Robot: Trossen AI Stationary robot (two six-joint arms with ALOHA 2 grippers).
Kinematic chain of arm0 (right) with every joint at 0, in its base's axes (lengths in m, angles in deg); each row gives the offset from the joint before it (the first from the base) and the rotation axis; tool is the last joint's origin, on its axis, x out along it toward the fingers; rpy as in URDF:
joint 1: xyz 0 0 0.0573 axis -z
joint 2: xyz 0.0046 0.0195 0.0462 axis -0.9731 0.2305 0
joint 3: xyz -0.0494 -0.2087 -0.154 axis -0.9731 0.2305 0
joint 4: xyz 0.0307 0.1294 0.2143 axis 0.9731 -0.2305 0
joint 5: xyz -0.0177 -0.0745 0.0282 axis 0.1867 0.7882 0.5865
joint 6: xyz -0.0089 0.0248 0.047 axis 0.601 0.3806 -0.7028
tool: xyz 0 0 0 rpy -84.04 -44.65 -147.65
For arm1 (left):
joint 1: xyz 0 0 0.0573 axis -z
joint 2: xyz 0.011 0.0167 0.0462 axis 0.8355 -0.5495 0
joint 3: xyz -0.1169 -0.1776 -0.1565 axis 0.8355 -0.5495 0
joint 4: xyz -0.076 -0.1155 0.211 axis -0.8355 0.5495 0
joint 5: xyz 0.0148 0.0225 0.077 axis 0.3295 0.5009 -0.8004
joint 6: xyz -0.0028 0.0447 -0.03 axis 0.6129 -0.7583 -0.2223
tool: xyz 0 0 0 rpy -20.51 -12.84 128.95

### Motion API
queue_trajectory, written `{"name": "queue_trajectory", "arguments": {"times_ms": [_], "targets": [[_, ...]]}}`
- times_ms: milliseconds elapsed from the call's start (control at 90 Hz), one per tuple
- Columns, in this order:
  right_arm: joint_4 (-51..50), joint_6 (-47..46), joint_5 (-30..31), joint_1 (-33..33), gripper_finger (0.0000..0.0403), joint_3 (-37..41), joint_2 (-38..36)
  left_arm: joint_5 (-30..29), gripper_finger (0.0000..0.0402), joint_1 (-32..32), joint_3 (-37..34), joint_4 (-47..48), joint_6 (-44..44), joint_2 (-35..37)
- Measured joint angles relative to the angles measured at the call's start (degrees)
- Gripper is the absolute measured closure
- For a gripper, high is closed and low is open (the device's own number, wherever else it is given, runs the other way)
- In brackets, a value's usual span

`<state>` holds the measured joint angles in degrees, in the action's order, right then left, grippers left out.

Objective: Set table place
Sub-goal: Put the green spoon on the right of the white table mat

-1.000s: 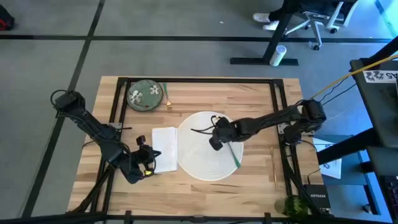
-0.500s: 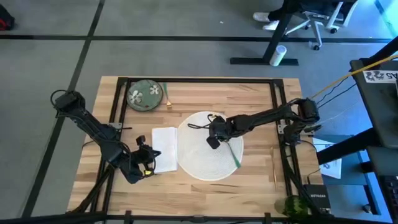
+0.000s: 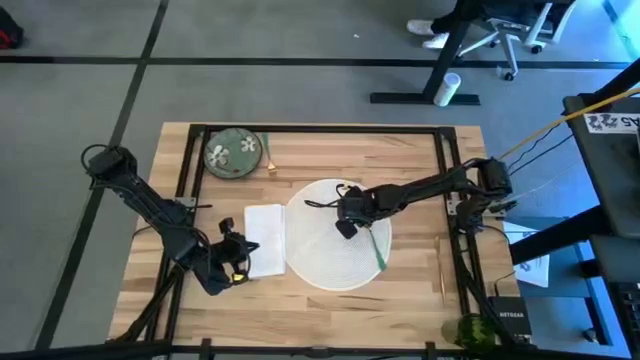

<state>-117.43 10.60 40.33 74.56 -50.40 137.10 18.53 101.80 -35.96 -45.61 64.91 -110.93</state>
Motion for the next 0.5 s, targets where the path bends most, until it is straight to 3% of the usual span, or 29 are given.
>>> {"name": "queue_trajectory", "arguments": {"times_ms": [500], "targets": [[-1.7, 0.6, 1.4, 1.1, 0.0403, 0.0, 0.0, 0.0, 0.0402, 0.0, 0.0, 0.0, 0.3, 0.0]]}}
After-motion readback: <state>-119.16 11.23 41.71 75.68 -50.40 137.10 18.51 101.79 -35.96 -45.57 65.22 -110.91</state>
